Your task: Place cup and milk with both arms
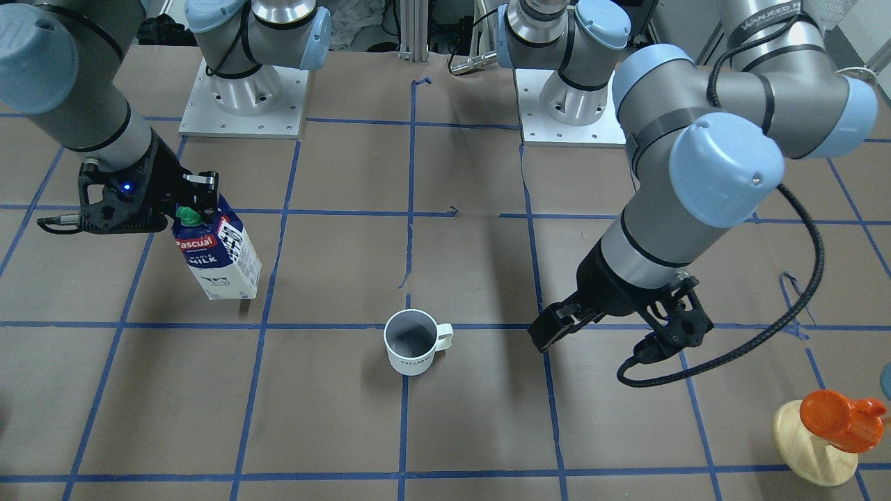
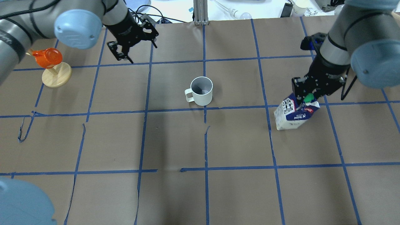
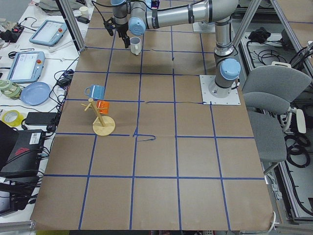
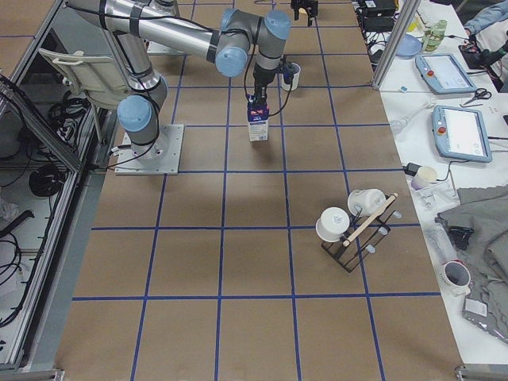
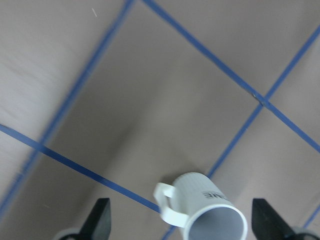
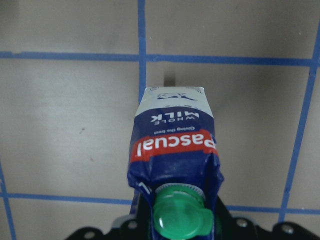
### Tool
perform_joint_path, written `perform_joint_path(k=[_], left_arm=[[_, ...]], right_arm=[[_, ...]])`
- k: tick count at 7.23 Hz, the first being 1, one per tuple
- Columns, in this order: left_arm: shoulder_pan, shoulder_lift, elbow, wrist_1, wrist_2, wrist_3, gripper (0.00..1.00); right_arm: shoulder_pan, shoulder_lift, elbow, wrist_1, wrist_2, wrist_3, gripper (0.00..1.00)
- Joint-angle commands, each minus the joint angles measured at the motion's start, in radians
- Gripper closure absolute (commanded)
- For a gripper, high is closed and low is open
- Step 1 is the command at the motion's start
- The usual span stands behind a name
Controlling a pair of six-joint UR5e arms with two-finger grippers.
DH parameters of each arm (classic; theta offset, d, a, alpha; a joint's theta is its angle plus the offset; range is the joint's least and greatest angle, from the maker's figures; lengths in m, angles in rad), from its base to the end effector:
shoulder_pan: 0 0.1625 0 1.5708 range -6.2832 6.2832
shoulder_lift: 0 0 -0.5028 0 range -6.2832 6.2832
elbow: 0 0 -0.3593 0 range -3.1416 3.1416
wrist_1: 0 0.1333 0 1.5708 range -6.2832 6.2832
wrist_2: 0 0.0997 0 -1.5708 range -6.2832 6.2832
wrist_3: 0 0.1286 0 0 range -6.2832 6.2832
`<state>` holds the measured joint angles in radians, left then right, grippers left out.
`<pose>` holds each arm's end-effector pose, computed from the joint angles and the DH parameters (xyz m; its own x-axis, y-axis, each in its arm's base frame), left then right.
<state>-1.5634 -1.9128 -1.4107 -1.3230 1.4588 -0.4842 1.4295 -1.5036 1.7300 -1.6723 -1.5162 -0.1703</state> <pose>-0.1430 -0.6310 0.4502 -0.8761 -0.4645 0.1293 -0.4691 0.8831 -0.0064 0.0732 -0.4819 0.4437 -0.9970 -0.0213 -0.0745 -0.0297 0.9931 0.1136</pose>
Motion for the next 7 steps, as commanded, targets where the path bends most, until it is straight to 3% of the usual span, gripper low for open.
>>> perform_joint_path(k=[1,4,6,7], left_arm=[[0.052,0.067,0.004,-0.064,0.124,0.164,0.00],[0.068,0.129,-0.008,-0.096,0.127,0.171,0.00],[0.066,0.129,-0.019,-0.099,0.123,0.235,0.00],[0.063,0.138,-0.046,-0.098,0.109,0.362,0.00]], right_arm=[[0.063,0.112,-0.195,-0.001,0.028,0.087,0.86],[0.191,0.257,-0.318,-0.026,0.037,0.306,0.85],[0.258,0.307,-0.326,-0.072,0.030,0.357,0.85],[0.273,0.337,-0.331,-0.084,0.036,0.398,0.85]])
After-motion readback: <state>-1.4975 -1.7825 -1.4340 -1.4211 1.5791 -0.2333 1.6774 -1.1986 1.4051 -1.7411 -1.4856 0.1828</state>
